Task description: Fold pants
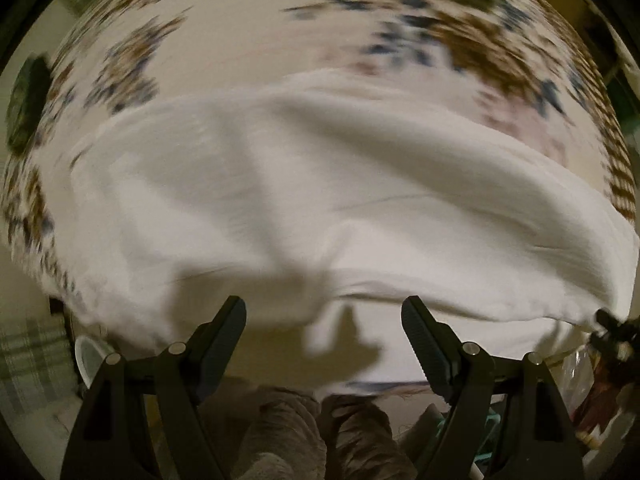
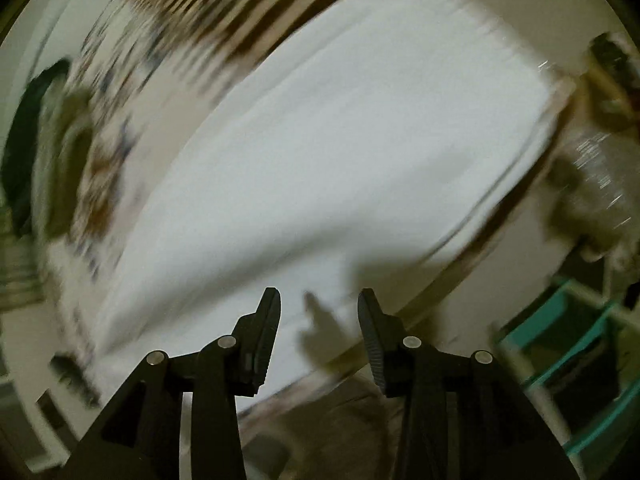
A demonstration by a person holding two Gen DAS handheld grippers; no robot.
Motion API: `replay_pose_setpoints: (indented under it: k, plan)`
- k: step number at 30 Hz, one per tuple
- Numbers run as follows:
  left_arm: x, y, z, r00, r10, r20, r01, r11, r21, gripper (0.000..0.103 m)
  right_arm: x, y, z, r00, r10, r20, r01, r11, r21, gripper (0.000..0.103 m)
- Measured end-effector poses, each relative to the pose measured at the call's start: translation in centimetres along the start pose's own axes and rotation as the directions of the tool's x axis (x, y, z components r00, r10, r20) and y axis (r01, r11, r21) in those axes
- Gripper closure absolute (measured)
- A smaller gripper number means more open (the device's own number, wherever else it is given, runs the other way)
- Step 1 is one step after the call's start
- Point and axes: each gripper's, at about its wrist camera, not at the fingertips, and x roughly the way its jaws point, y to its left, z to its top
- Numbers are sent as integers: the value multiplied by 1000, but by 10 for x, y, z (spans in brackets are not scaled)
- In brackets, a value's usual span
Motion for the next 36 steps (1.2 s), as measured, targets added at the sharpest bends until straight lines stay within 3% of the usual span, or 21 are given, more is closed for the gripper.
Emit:
replay_pose_setpoints:
  k: [2, 4, 9, 12, 15, 17, 18, 19, 20, 23, 25, 29, 34, 36]
  plan:
    - [5, 34, -2, 1000, 7, 1, -7, 998, -56, 24, 34, 31, -30, 994, 65, -93, -68, 997, -24, 59]
    - [17, 69, -3, 1000, 24, -15, -25, 994, -106, 24, 59, 53, -51, 988, 86, -130, -91, 995, -35, 59]
    - [42, 150, -2, 999, 7, -35, -16, 965, -262, 24, 105, 92, -92, 973, 167, -160, -165, 986, 25, 59]
    - [64, 183, -9, 994, -68, -84, 29, 920, -391, 25, 119, 104, -103, 967, 214, -140, -205, 976, 77, 57]
    - [86, 213, -12, 980, -181, -85, 114, 855, -506, 31, 131, 112, -110, 962, 246, -116, -230, 964, 135, 57]
    - [92, 227, -15, 980, -196, -48, 137, 822, -552, 59, 136, 122, -115, 972, 213, -96, -202, 972, 118, 57]
    - [93, 234, -18, 985, -168, -38, 117, 816, -567, 73, 137, 127, -116, 977, 196, -84, -186, 977, 108, 57]
    - [92, 238, -21, 987, -158, -30, 113, 812, -573, 86, 136, 132, -120, 984, 163, -69, -156, 983, 92, 62]
    - [92, 248, -22, 985, -175, -8, 138, 804, -578, 90, 136, 136, -121, 989, 135, -60, -131, 988, 77, 75]
    - [80, 256, -30, 987, -155, 40, 152, 832, -534, 94, 133, 149, -133, 998, 50, -39, -50, 999, 16, 89]
    - [65, 262, -34, 989, -133, 66, 148, 843, -517, 94, 125, 156, -143, 1000, -2, -27, 1, 1000, -20, 92]
    - [42, 276, -33, 985, -134, 107, 170, 850, -499, 95, 113, 166, -169, 999, -23, -46, 19, 997, -70, 94]
    - [45, 281, -25, 989, -135, 66, 150, 861, -487, 94, 118, 164, -197, 995, -73, -66, 64, 990, -124, 94]
    - [37, 261, -8, 989, -140, 40, 142, 860, -491, 94, 128, 163, -197, 994, -85, -73, 76, 990, -118, 94]
